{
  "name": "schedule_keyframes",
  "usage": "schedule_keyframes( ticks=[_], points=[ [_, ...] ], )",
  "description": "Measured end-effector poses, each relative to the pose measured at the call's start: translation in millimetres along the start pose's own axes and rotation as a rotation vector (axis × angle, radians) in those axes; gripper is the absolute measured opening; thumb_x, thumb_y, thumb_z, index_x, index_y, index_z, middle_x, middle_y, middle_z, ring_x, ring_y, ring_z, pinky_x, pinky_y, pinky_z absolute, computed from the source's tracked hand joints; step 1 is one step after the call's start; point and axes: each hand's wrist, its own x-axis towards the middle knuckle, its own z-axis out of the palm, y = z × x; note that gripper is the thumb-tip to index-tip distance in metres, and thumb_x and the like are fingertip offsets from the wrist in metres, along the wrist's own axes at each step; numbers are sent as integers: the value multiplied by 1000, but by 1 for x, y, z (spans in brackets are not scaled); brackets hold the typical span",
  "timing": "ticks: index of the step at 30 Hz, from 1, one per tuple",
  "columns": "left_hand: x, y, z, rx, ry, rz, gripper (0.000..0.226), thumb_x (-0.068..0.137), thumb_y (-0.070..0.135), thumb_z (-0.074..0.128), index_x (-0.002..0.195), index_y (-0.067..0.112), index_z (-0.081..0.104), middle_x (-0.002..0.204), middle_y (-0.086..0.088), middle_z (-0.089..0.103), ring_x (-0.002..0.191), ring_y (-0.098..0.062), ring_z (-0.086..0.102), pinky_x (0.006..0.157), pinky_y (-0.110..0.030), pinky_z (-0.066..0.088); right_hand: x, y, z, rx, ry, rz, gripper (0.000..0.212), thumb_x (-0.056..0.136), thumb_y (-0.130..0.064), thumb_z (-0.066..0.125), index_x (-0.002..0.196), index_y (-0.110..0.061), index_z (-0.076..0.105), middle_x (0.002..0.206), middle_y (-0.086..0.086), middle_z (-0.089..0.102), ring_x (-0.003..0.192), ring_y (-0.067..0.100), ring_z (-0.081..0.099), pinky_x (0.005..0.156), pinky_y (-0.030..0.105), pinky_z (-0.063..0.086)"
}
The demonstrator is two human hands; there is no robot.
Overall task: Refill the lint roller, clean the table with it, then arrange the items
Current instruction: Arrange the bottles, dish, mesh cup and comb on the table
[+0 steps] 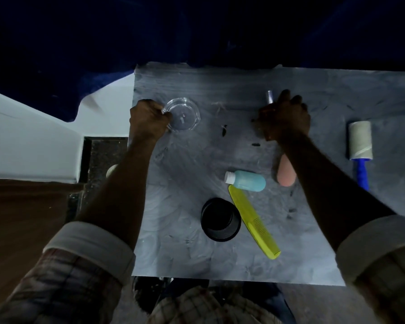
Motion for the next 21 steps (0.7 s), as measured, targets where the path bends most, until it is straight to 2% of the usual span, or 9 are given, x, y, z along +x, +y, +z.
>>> schedule_keyframes(
  ticks=[2, 4, 6, 11, 16, 19, 21],
  points=[
    [1, -1, 3, -7, 3, -11, 20, 78, 29, 88, 94, 17, 83, 99, -5, 82, 93, -18, 77, 85, -24, 55, 4, 9, 0, 10, 5, 27, 72, 79, -48, 60, 137, -11, 39, 132, 23, 50, 121, 46, 50, 99, 52, 44],
    [-1, -2, 5, -12, 4, -20, 21, 77, 28, 88, 94, 15, 84, 98, -7, 83, 94, -21, 78, 89, -29, 60, 5, 16, 1, 25, 25, 40, 70, 81, -49, 51, 138, -9, 40, 131, 24, 51, 119, 46, 51, 99, 51, 44],
    [-1, -5, 7, -22, 1, -32, 25, 73, 30, 89, 93, 15, 84, 98, -8, 83, 96, -23, 79, 93, -37, 63, 7, 21, 2, 23, 29, 38, 67, 86, -48, 54, 138, -8, 40, 131, 25, 51, 119, 47, 51, 99, 52, 45],
    [11, -19, 13, -111, -20, -76, 33, 56, 39, 85, 84, 21, 82, 89, -1, 83, 86, -18, 80, 82, -42, 67, 9, 27, 2, 33, 35, 13, 66, 86, -48, 59, 136, -8, 42, 129, 25, 52, 118, 46, 52, 97, 51, 46],
    [9, -16, 12, -130, -36, -66, 25, 60, 36, 89, 82, 24, 83, 92, -4, 83, 85, -19, 80, 82, -43, 68, 7, 29, 1, 19, 24, -2, 75, 85, -53, 63, 140, -8, 38, 132, 25, 50, 122, 46, 49, 97, 51, 46],
    [13, -19, 14, -157, -36, -85, 18, 52, 40, 85, 70, 41, 79, 91, -1, 83, 84, -19, 81, 81, -45, 68, 6, 31, 3, 18, 49, -8, 74, 85, -53, 64, 138, -9, 39, 131, 25, 50, 121, 46, 49, 95, 50, 46],
    [20, -26, 18, -154, -43, -91, 18, 53, 39, 85, 69, 42, 79, 90, -1, 84, 84, -19, 81, 80, -45, 68, 6, 32, 3, 20, 47, -15, 73, 85, -53, 65, 137, -9, 40, 130, 24, 51, 120, 45, 49, 94, 50, 47]
  ],
)
